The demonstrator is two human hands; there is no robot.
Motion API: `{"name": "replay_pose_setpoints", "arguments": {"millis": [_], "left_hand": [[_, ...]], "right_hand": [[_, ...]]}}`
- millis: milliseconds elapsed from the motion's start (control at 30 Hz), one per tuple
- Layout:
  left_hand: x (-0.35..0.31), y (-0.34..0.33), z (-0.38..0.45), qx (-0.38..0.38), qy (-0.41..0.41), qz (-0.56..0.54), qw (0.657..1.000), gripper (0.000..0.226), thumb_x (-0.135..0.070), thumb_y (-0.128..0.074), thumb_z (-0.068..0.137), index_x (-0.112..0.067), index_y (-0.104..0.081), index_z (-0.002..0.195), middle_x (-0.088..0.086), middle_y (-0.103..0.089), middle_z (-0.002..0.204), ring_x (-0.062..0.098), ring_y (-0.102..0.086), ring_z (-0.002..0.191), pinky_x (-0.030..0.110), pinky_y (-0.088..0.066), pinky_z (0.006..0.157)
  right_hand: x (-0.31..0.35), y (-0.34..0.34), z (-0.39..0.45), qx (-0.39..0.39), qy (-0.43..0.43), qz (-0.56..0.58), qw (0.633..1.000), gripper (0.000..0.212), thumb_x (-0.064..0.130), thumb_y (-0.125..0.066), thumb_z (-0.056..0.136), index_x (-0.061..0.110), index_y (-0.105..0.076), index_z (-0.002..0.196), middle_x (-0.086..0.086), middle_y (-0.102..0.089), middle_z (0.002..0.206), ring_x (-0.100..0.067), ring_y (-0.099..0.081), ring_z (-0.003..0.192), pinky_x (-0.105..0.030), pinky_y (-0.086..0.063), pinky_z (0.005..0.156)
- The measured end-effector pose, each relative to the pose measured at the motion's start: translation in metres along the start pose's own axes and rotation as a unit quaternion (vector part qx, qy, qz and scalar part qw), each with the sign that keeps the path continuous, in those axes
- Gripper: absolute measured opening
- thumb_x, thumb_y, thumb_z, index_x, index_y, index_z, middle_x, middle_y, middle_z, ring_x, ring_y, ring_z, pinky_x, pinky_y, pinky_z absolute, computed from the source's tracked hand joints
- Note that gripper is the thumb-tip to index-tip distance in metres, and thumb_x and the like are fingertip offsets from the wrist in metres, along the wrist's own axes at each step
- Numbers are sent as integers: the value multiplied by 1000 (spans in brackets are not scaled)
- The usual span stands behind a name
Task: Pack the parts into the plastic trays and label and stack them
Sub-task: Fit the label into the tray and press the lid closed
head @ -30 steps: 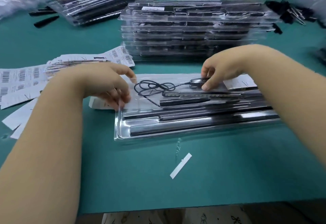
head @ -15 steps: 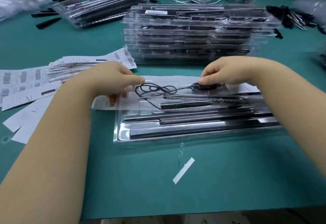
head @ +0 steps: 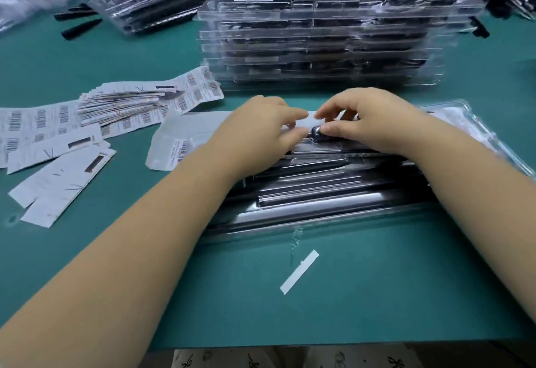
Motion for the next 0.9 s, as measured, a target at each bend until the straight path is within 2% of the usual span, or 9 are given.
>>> {"name": "replay_pose_setpoints", "arguments": {"millis": [100, 167, 233, 333, 467, 567, 700, 800, 900], "left_hand": [[0, -1, 1, -3, -4, -24, 1000, 36, -35, -50, 96, -27, -56, 131, -2, -59, 109, 13, -46, 92, 27, -35, 85], [2, -2, 2, -3, 1, -31, 1000, 35, -34, -51, 95, -24, -58, 129, -6, -56, 104, 8, -43, 88, 23, -33, 81], [2, 0, 3, -12, 1, -35, 999, 33, -32, -53, 95, -22, -60, 126, -10, -53, 98, 8, -44, 88, 19, -29, 77], [0, 2, 0, -24, -7, -28, 999, 33, -31, -54, 94, -23, -61, 125, -5, -59, 105, 17, -49, 100, 24, -33, 85], [-2, 4, -1, -46, -9, -24, 999, 30, -31, -58, 92, -24, -64, 121, -3, -54, 112, 16, -45, 106, 20, -27, 87], [-2, 3, 1, -34, -4, -42, 999, 25, -29, -60, 91, -24, -65, 115, -8, -50, 105, 10, -43, 99, 17, -26, 82], [-4, 3, 1, -39, -17, -48, 998, 22, -26, -61, 90, -21, -62, 112, -10, -47, 104, 9, -41, 98, 16, -26, 83], [-6, 5, 1, -45, -28, -42, 998, 21, -24, -61, 90, -19, -62, 110, -9, -47, 104, 9, -41, 97, 16, -26, 83], [-6, 5, 0, -52, -37, -36, 997, 21, -24, -60, 91, -19, -62, 111, -8, -55, 107, 7, -40, 95, 14, -25, 81]], "right_hand": [[5, -6, -3, -11, 13, -77, 997, 33, 35, -55, 93, 24, -59, 123, 1, -59, 114, -18, -53, 104, -35, -40, 93], [6, -7, -6, -31, 16, -101, 994, 37, 37, -52, 94, 24, -57, 128, -3, -57, 121, -25, -48, 114, -41, -36, 99], [6, -4, -10, -68, 33, -95, 993, 37, 37, -53, 93, 22, -59, 126, -3, -60, 119, -24, -48, 113, -31, -35, 95], [6, 2, -15, -134, 57, -80, 986, 27, 27, -57, 92, 19, -67, 116, 1, -66, 112, -22, -50, 108, -20, -29, 81], [5, 8, -14, -202, 34, -43, 978, 30, 4, -49, 86, 14, -74, 97, -3, -66, 101, -25, -52, 105, -20, -29, 80], [4, 10, -10, -198, 10, -39, 979, 24, 12, -49, 87, 16, -73, 86, 4, -58, 85, -22, -49, 93, -22, -27, 72], [6, 4, -3, -168, 14, -65, 984, 21, 22, -49, 89, 13, -66, 81, -3, -59, 80, -26, -41, 90, -37, -34, 80], [4, 5, 0, -167, -4, -4, 986, 37, 26, -38, 87, 4, -67, 77, -2, -58, 67, -25, -41, 87, -32, -29, 71], [4, 6, -1, -171, 0, 22, 985, 43, 29, -32, 81, 15, -72, 75, 0, -59, 64, -21, -39, 86, -27, -22, 69]]}}
Point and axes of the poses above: each hand's wrist, its own z-axis towards the middle knuckle, its own y-axis out of the back of the hand, x = y × z, the point moved 5 cm from there along z, towards the middle knuckle
